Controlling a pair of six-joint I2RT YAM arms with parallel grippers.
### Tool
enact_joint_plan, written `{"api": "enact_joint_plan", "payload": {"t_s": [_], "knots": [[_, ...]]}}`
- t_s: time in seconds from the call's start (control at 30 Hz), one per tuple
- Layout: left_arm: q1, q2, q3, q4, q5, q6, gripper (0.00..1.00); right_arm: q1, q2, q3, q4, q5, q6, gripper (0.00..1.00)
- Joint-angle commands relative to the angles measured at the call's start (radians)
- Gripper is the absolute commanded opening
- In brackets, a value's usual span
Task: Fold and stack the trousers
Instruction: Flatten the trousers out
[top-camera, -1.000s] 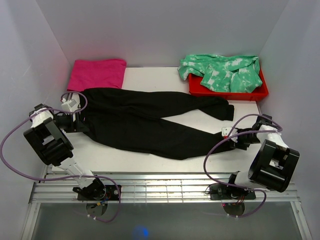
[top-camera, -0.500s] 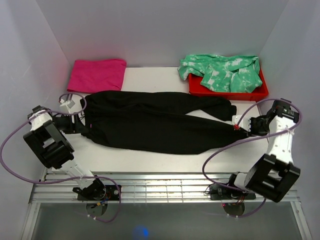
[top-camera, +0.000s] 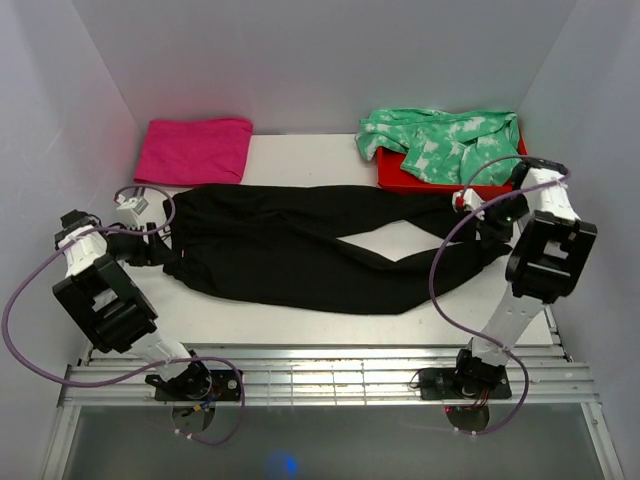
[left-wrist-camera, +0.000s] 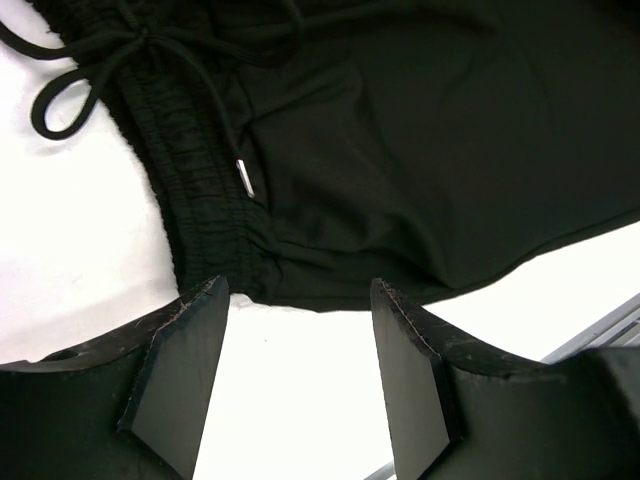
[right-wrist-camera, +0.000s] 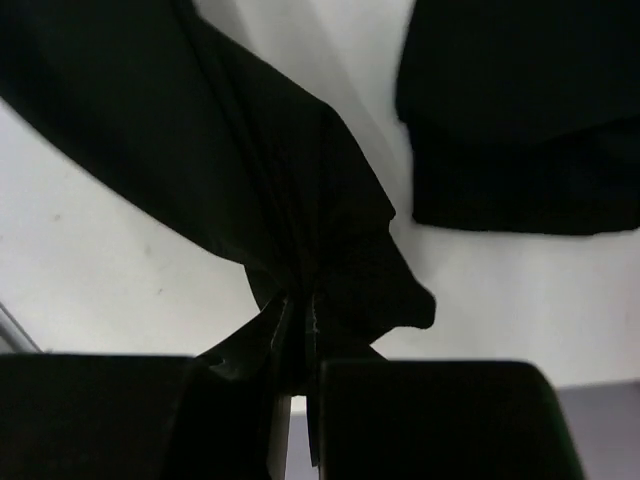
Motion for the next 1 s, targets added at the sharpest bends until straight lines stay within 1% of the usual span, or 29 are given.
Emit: {"api": "enact_joint_plan", "payload": {"t_s": [0.0, 0.03, 0.07, 0.1, 0.13, 0.17, 0.2, 0.23, 0.27, 0.3, 0.37, 0.43, 0.47, 0.6, 0.67, 0.73, 0.77, 0.8, 0.93, 0.97], "knots": [[0.003, 0.044, 0.067, 0.035, 0.023, -0.038, 0.70, 0.093, 0.169, 0.159, -0.042, -0.099, 0.212, 0.08], [0.003, 0.049, 0.074, 0.038, 0.025, -0.045, 0.70, 0.107, 0.207, 0.224, -0.042, -0.102, 0.241, 0.08], [0.003, 0.056, 0.081, 0.043, 0.020, -0.058, 0.70, 0.121, 0.244, 0.242, -0.042, -0.098, 0.281, 0.08], [0.003, 0.061, 0.091, 0.053, 0.014, -0.081, 0.70, 0.141, 0.308, 0.259, -0.039, -0.089, 0.308, 0.13], [0.001, 0.064, 0.093, 0.056, 0.006, -0.085, 0.70, 0.146, 0.338, 0.305, -0.039, -0.091, 0.345, 0.20], [0.003, 0.061, 0.091, 0.061, -0.009, -0.088, 0.70, 0.144, 0.359, 0.319, -0.039, -0.098, 0.393, 0.34], [0.003, 0.053, 0.084, 0.085, -0.023, -0.105, 0.71, 0.141, 0.369, 0.328, -0.037, -0.110, 0.399, 0.43], [0.003, 0.029, 0.061, 0.099, -0.037, -0.111, 0.72, 0.135, 0.363, 0.335, -0.036, -0.124, 0.404, 0.57], [0.003, 0.018, 0.046, 0.107, -0.055, -0.118, 0.73, 0.129, 0.350, 0.347, -0.036, -0.140, 0.410, 0.96], [0.003, 0.007, 0.033, 0.110, -0.060, -0.118, 0.73, 0.109, 0.315, 0.354, -0.036, -0.171, 0.425, 0.90], [0.004, -0.022, -0.013, 0.106, -0.072, -0.113, 0.73, 0.085, 0.277, 0.368, -0.036, -0.191, 0.440, 0.90], [0.009, -0.027, -0.050, 0.098, -0.087, -0.118, 0.74, 0.039, 0.203, 0.349, -0.033, -0.202, 0.441, 0.90], [0.010, -0.016, -0.056, 0.066, -0.090, -0.112, 0.74, 0.023, 0.162, 0.326, -0.033, -0.197, 0.442, 0.90], [0.030, 0.012, -0.077, -0.019, -0.055, -0.082, 0.73, -0.095, 0.087, 0.251, -0.036, -0.176, 0.474, 0.90], [0.029, 0.016, -0.096, -0.013, -0.051, -0.090, 0.73, -0.138, 0.067, 0.197, -0.036, -0.173, 0.491, 0.91], [0.029, 0.051, -0.094, 0.009, -0.066, -0.114, 0.74, -0.152, 0.065, 0.099, -0.031, -0.161, 0.503, 0.92], [0.029, 0.070, -0.090, 0.035, -0.077, -0.151, 0.73, -0.162, 0.071, 0.068, -0.007, -0.167, 0.516, 0.94], [0.029, 0.110, -0.076, 0.044, -0.086, -0.164, 0.73, -0.167, 0.074, 0.015, 0.010, -0.192, 0.532, 0.94], [0.029, 0.179, -0.047, 0.058, -0.086, -0.202, 0.71, -0.173, 0.094, -0.056, 0.101, -0.282, 0.611, 0.95], [0.029, 0.185, -0.041, 0.060, -0.087, -0.208, 0.70, -0.173, 0.105, -0.064, 0.145, -0.312, 0.655, 0.95]]}}
